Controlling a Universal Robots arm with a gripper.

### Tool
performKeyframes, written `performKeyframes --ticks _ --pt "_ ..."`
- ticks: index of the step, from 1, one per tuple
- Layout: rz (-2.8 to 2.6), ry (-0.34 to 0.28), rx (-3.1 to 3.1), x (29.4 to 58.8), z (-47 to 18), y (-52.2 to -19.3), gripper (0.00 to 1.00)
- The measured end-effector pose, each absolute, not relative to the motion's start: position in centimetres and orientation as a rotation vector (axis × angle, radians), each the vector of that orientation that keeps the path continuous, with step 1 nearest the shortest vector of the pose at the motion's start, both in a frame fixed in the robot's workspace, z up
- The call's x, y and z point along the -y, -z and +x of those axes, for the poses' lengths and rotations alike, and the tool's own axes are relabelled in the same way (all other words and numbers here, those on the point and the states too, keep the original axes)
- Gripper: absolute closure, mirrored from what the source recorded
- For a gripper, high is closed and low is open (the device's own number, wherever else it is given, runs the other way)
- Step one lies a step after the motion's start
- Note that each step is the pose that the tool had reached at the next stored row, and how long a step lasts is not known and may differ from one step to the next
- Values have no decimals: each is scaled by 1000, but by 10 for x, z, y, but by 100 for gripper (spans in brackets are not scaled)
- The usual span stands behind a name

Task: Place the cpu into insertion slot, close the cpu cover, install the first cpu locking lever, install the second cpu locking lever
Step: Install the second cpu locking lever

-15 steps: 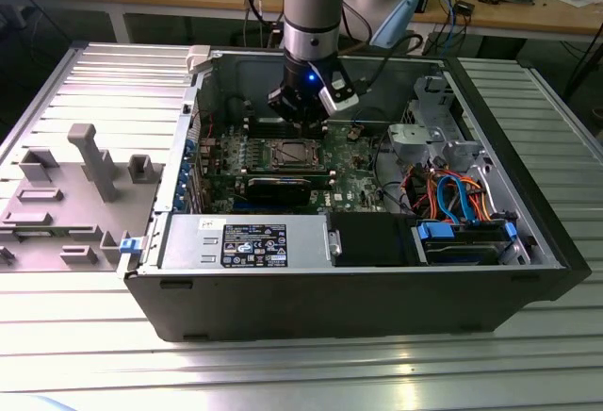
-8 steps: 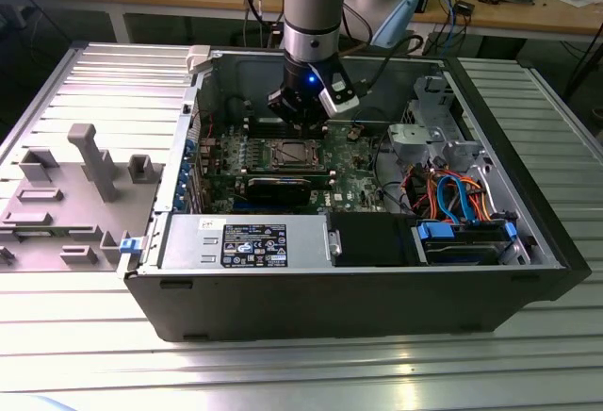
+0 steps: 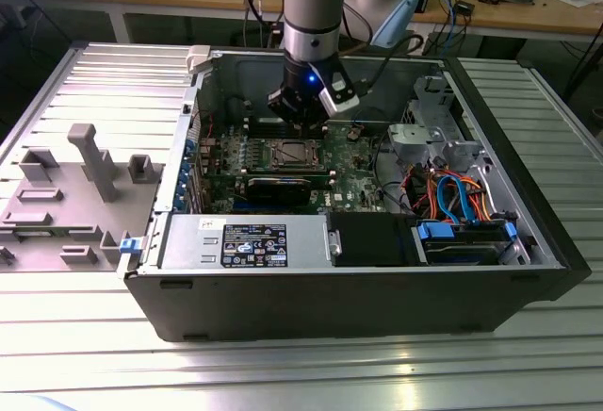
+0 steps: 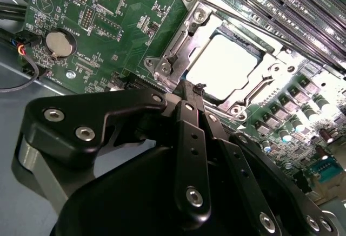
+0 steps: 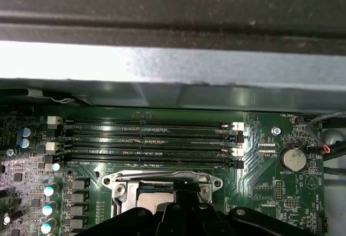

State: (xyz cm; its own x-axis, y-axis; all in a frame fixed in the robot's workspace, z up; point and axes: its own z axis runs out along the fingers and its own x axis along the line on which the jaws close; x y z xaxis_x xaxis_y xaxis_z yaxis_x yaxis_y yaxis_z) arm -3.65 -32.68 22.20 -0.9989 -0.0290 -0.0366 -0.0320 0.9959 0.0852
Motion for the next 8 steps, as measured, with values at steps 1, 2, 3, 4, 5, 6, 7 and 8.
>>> performKeyframes --ticks 1,2,3,4,5,6,7,8 --pt "-47 -133 -3103 327 -37 -222 89" --pt "-47 -134 -3103 327 -37 -222 89" --pt "-47 -134 -3103 327 -37 -222 89" --pt "-47 -133 -3103 327 -37 -223 89" --pt "-47 -133 -3103 327 -37 -223 89" --pt "-47 -133 -3103 327 -37 -223 89" --pt "-48 -133 -3103 328 -37 -223 89" --pt "-48 -133 -3103 328 -37 -223 89"
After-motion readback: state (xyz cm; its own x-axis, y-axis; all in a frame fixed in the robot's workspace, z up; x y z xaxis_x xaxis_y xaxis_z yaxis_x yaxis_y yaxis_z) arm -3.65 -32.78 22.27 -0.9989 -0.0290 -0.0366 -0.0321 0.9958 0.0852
